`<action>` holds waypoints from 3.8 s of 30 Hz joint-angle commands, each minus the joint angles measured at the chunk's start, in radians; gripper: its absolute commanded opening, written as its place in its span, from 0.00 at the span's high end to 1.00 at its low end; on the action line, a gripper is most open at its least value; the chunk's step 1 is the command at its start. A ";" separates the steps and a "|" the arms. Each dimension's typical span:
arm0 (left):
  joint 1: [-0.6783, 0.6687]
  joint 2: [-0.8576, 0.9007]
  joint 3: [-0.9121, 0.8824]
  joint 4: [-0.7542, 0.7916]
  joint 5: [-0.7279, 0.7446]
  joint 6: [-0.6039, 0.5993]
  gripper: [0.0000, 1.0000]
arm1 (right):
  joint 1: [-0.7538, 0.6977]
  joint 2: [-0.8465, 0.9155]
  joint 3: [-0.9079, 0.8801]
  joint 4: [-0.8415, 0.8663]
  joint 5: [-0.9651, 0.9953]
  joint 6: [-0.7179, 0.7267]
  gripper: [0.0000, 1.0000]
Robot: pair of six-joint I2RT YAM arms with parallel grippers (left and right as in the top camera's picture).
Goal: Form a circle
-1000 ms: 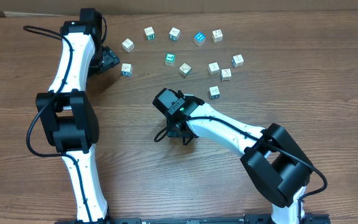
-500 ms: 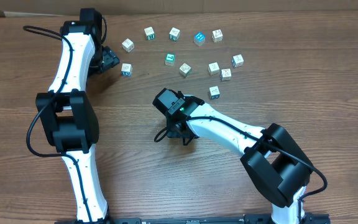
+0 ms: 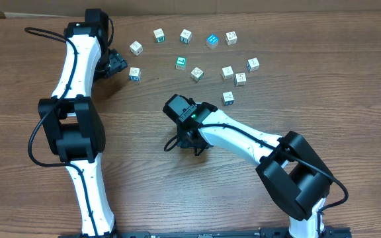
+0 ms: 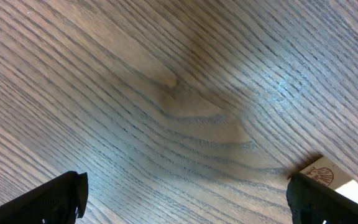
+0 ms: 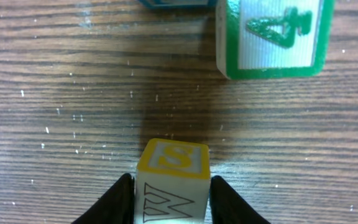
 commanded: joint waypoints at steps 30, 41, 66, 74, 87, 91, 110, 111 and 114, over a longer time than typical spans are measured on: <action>-0.008 -0.035 -0.003 0.000 0.004 0.019 0.01 | -0.002 0.003 -0.013 0.018 0.021 0.000 0.71; -0.008 -0.035 -0.003 0.000 0.004 0.019 0.00 | -0.002 0.003 -0.013 0.017 0.019 0.000 0.61; -0.008 -0.035 -0.003 0.000 0.004 0.019 0.01 | -0.002 0.003 -0.013 0.018 0.014 -0.003 0.73; -0.008 -0.035 -0.003 0.000 0.004 0.019 0.00 | -0.002 0.003 -0.013 0.018 0.016 -0.003 0.72; -0.008 -0.035 -0.003 0.000 0.004 0.019 0.00 | -0.002 0.003 -0.013 0.018 0.016 -0.003 0.51; -0.008 -0.035 -0.003 0.000 0.004 0.019 0.00 | -0.002 0.003 -0.013 0.018 0.008 -0.003 0.43; -0.008 -0.035 -0.003 0.000 0.004 0.019 0.01 | -0.002 0.003 -0.013 0.010 -0.011 -0.003 0.00; -0.008 -0.035 -0.003 0.000 0.004 0.019 0.00 | -0.002 0.003 -0.013 0.008 -0.014 -0.003 0.00; -0.008 -0.035 -0.003 0.000 0.004 0.019 0.01 | -0.002 0.003 -0.013 0.008 -0.027 -0.002 0.00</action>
